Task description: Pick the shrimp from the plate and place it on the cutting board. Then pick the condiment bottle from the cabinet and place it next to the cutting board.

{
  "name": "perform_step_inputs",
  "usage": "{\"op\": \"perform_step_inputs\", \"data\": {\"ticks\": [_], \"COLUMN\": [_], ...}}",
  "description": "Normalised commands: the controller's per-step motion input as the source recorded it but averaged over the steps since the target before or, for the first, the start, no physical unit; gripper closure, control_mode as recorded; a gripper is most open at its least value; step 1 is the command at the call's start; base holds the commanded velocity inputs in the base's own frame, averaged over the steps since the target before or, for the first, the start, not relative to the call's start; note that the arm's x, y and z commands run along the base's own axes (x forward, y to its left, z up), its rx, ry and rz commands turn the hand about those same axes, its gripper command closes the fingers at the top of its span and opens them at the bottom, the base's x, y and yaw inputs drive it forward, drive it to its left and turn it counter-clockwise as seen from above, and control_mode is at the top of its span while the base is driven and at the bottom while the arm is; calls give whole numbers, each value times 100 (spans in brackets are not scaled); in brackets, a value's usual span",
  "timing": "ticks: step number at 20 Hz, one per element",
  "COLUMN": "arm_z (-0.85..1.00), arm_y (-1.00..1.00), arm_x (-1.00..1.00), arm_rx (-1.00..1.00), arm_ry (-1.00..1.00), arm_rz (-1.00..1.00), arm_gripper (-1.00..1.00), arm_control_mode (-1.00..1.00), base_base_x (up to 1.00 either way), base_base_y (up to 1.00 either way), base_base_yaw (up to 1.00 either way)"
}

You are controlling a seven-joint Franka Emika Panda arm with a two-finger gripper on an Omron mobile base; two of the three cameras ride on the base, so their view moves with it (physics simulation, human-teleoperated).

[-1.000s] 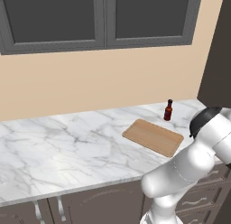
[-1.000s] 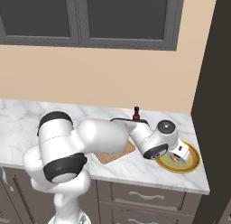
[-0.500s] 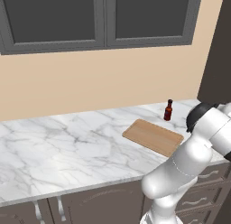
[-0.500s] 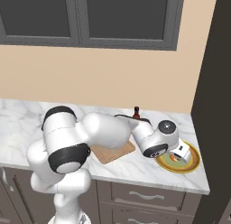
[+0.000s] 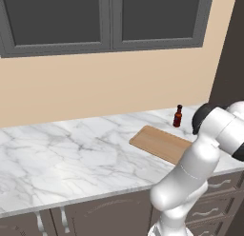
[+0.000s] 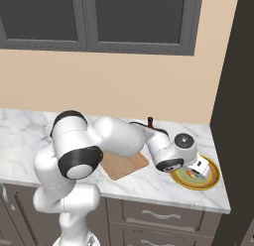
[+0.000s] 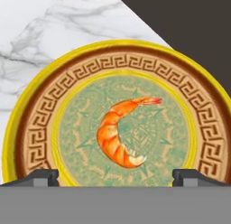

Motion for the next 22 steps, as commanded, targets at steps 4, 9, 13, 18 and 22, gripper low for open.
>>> {"op": "perform_step_inputs", "data": {"ticks": [4, 9, 13, 18, 22], "arm_z": [-7, -8, -10, -11, -10], "arm_y": [-10, -11, -11, -10, -10], "arm_x": [8, 10, 9, 9, 3], "arm_rx": [2, 2, 1, 1, 2], "arm_ry": [0, 0, 0, 0, 0], "arm_rz": [0, 0, 0, 0, 0], "arm_gripper": [-100, -100, -100, -100, -100], "arm_control_mode": [-100, -100, -100, -100, -100], "base_base_x": [0, 0, 0, 0, 0], "base_base_y": [0, 0, 0, 0, 0], "base_base_yaw": [0, 0, 0, 0, 0]}}
